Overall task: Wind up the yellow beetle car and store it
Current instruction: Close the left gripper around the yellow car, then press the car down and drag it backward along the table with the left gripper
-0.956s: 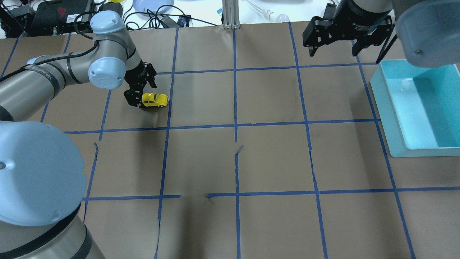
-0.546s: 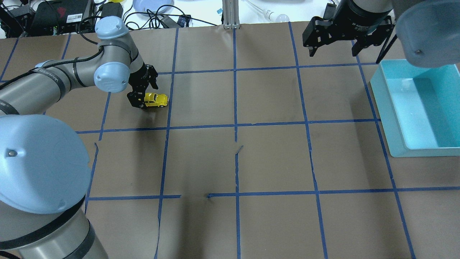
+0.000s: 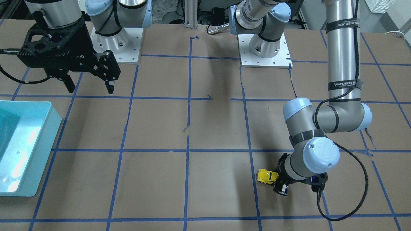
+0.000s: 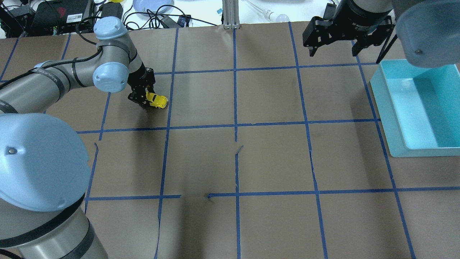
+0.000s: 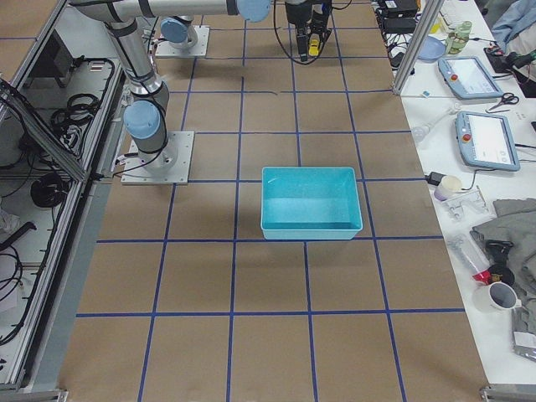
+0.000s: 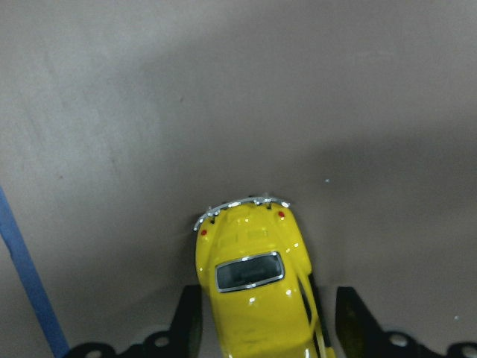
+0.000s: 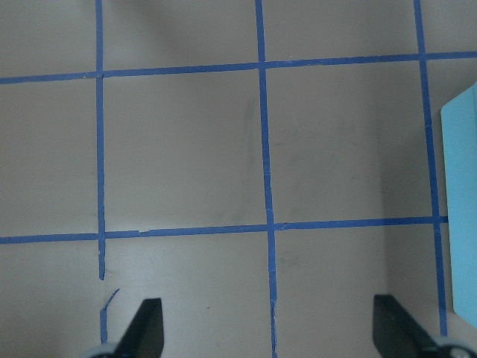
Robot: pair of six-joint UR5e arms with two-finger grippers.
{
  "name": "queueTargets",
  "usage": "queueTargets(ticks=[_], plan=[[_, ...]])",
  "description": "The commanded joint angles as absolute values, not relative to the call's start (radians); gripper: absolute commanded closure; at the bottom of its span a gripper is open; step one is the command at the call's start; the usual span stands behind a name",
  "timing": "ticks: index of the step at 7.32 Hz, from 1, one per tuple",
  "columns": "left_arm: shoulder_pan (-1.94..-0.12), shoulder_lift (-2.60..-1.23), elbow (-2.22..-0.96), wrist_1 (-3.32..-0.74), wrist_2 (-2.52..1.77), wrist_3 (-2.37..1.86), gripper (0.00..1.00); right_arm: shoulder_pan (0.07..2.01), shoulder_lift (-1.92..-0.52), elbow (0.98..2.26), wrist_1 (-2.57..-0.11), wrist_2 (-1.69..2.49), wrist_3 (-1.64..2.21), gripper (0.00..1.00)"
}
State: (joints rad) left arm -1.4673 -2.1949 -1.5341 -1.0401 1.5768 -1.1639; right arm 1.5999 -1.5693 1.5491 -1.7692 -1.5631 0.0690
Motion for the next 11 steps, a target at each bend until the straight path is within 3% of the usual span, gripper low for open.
queueTargets(ticks=[1, 11], plan=[[-1.463, -2.181, -1.52, -1.04, 1.547, -1.172, 1.0, 1.6, -1.569, 1.549, -1.769, -1.563, 0.069, 0.0], [-1.443, -2.189, -1.534, -1.04, 1.519, -1.374, 1.0, 1.6, -1.568, 1.549, -1.769, -1.56, 0.069, 0.0]])
